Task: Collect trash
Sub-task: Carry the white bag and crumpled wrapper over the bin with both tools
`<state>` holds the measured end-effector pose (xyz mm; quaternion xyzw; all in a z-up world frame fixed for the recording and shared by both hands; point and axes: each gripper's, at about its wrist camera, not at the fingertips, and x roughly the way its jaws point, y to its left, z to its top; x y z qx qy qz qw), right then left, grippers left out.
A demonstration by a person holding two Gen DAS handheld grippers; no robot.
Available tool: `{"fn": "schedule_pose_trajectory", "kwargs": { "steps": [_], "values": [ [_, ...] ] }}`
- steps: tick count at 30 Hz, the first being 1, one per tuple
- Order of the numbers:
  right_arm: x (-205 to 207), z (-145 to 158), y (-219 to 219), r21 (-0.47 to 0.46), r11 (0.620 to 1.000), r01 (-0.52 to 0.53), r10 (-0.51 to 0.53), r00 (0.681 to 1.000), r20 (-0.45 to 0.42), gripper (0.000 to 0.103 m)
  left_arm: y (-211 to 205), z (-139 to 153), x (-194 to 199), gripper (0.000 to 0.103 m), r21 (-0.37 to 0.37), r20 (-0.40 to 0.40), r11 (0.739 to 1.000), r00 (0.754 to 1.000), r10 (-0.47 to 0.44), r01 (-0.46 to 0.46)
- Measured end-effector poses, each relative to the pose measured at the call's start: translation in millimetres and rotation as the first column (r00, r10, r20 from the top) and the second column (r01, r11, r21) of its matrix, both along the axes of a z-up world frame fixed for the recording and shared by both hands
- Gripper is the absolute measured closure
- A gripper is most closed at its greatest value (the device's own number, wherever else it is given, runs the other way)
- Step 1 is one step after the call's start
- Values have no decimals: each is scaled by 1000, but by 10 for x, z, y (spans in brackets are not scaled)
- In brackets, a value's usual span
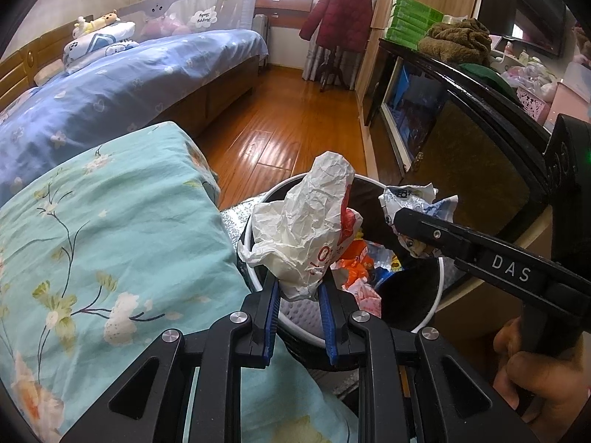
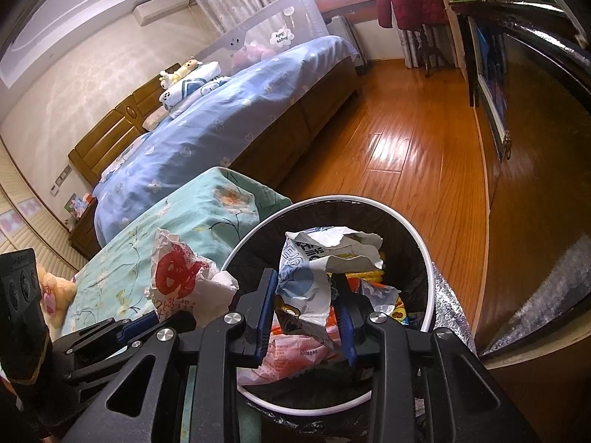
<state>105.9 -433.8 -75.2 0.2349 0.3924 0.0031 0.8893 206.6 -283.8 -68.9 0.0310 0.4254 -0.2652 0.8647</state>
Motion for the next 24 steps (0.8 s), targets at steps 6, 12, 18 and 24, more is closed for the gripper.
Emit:
{"fn": "schedule_pose_trajectory", "kwargs": {
  "steps": [6, 12, 18, 24],
  "values": [
    [19, -7, -15, 0, 1000, -1, 1, 1000, -2, 71, -14, 2, 7, 84, 0, 1, 1000, 1000, -1, 1],
    [23, -10, -18, 0, 1000, -1, 1, 1000, -2, 71, -25, 6, 8, 83, 2, 4, 1000, 1000, -2, 2],
    [29, -14, -29, 0, 1000, -2, 2, 1000, -6, 71, -31, 5, 10, 83, 3, 4, 1000, 1000, -2, 2],
    [44, -29, -42, 3, 1000, -2, 2, 1000, -13, 70, -35, 5, 17, 83, 4, 2, 1000, 1000, -3, 3]
  ]
}}
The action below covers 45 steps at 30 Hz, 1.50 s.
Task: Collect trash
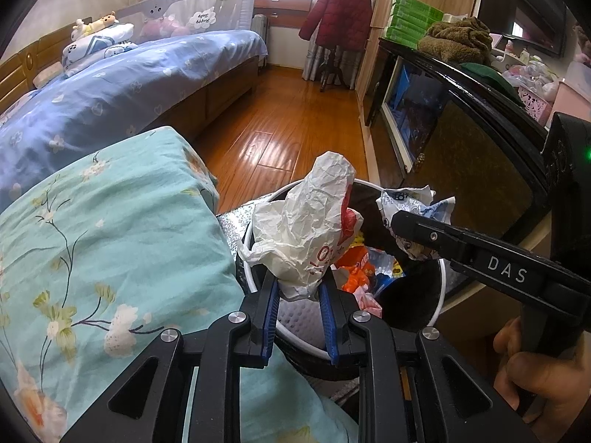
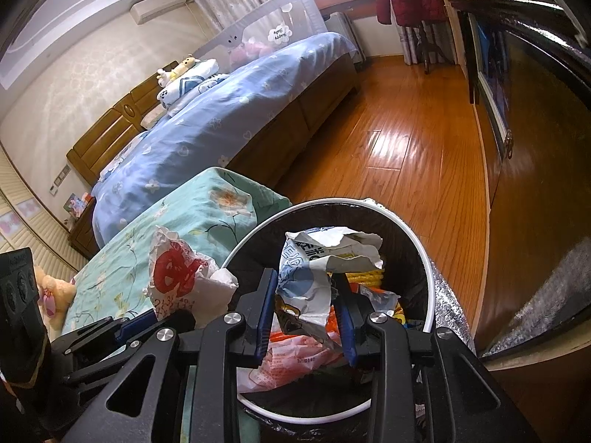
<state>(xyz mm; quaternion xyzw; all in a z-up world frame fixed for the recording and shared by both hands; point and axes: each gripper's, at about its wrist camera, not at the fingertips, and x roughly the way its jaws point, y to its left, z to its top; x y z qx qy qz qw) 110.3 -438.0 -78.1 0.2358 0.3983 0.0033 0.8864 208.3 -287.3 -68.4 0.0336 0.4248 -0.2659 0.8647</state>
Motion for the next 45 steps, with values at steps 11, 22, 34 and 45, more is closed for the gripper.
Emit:
{"fn": "schedule_pose_trajectory", "kwargs": {
  "steps": [11, 22, 34, 45],
  "values": [
    [34, -27, 20, -3, 1000, 0, 0, 1000, -14, 68, -16, -13, 35, 81, 6, -7, 1000, 1000, -2, 2],
    [-65, 17, -21, 14, 1000, 22, -22, 1000, -17, 48, 49, 84, -64, 58, 7, 28, 1000, 1000, 3, -3],
    [-416, 220, 263, 39, 999, 32, -34, 998, 50, 24, 790, 177, -590, 51, -64, 55, 991, 991, 120, -116],
    [-758, 454, 891, 9, 1000, -20, 18, 984, 180, 12, 1610, 345, -1289, 45, -95, 125, 960, 953, 274, -264]
  ]
}}
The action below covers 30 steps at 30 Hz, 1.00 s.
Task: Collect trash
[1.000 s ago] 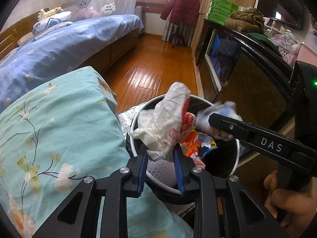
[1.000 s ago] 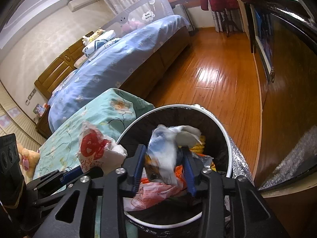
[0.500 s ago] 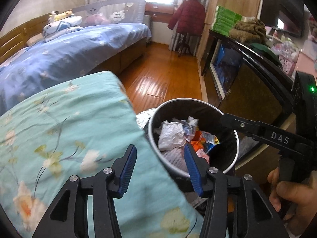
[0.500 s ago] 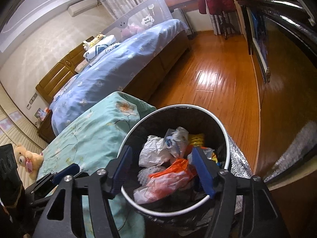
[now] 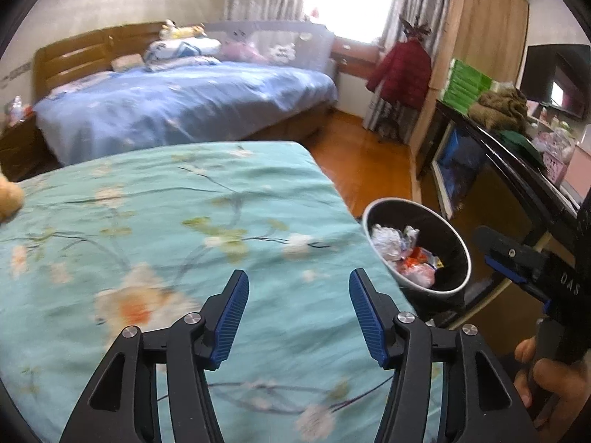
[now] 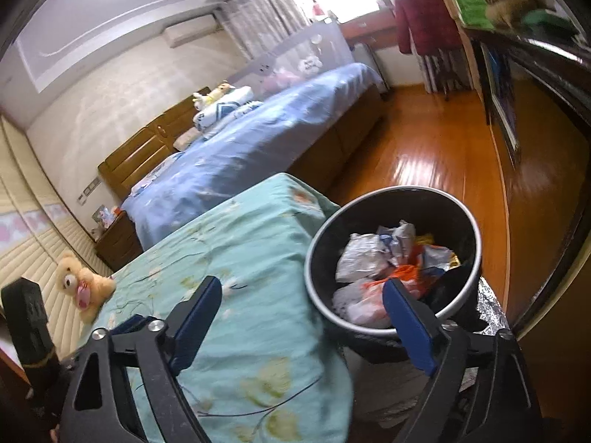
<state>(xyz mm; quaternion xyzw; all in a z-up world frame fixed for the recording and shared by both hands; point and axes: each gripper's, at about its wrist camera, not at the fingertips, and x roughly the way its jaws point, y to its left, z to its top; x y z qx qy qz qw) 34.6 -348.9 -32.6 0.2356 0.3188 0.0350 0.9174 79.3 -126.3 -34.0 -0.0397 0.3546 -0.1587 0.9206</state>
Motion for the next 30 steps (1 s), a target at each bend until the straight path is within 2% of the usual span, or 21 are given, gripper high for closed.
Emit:
{"fn": "schedule_pose_trajectory", "kwargs": {
  "steps": [4, 8, 10, 11, 12, 13, 14, 18, 23, 30],
  "values": [
    [-57, 40, 174, -15, 1000, -25, 26, 1000, 11, 12, 168, 61, -306, 40, 15, 43, 999, 998, 47, -48],
    [-141, 155, 297, -72, 997, -27, 30, 998, 48, 12, 269, 98, -466, 39, 15, 67, 997, 995, 76, -77],
    [-203, 282, 357, -109, 994, -20, 30, 995, 92, 10, 332, 170, -562, 36, 14, 95, 995, 991, 92, -94],
    [-239, 341, 380, -126, 992, -13, 28, 993, 115, 5, 350, 191, -586, 35, 12, 112, 995, 989, 99, -101],
    [-278, 401, 403, -143, 990, -4, 25, 989, 143, 0, 383, 226, -626, 29, 9, 131, 994, 985, 109, -111],
    [-340, 484, 435, -171, 985, 11, 21, 982, 187, 0, 408, 275, -684, 23, 5, 156, 992, 980, 123, -126],
    [-367, 524, 460, -190, 982, 21, 19, 978, 208, 0, 436, 318, -758, 21, -2, 186, 990, 973, 137, -139],
    [-385, 570, 533, -230, 973, 23, 36, 968, 248, 0, 457, 394, -962, 3, 13, 275, 982, 945, 178, -188],
    [-332, 467, 559, -232, 972, 27, 33, 968, 251, 0, 387, 314, -1101, 1, 38, 327, 975, 924, 196, -221],
    [-339, 362, 547, -226, 974, 29, 28, 969, 244, 0, 302, 217, -1052, 1, 75, 339, 966, 918, 208, -247]
  ]
}}
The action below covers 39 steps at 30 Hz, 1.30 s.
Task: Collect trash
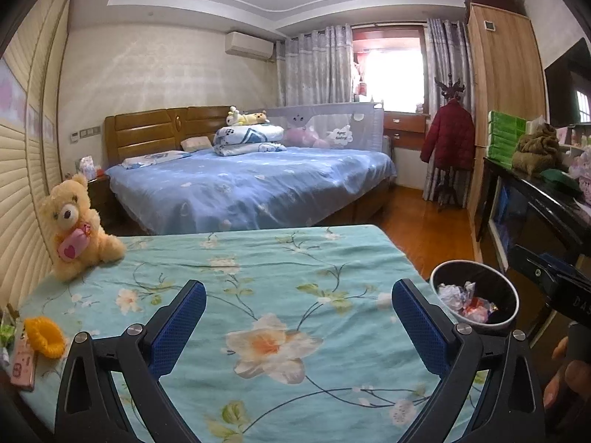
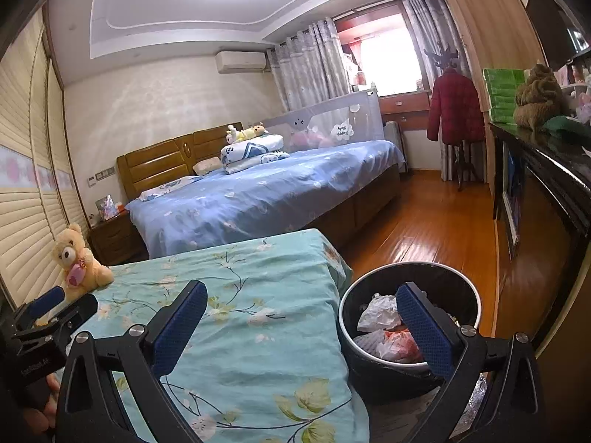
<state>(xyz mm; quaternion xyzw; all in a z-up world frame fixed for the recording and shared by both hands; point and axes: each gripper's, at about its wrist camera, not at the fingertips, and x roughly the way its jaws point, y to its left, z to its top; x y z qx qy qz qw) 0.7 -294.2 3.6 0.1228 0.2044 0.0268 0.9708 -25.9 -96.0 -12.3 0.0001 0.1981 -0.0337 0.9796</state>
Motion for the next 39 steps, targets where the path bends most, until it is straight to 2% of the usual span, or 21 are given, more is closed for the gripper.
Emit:
{"fn": "schedule_pose_trajectory", "kwargs": {
  "steps": [12, 39],
  "values": [
    [-1, -23, 69, -28, 1000, -12, 12, 1000, -3, 0, 84, 35, 66, 1, -20, 6, 1000, 1000, 20, -20],
    [16, 13, 124, -34, 999, -34, 34, 999, 10, 0, 101, -51, 127, 1, -9, 14, 1000, 1000, 20, -20]
  ]
}}
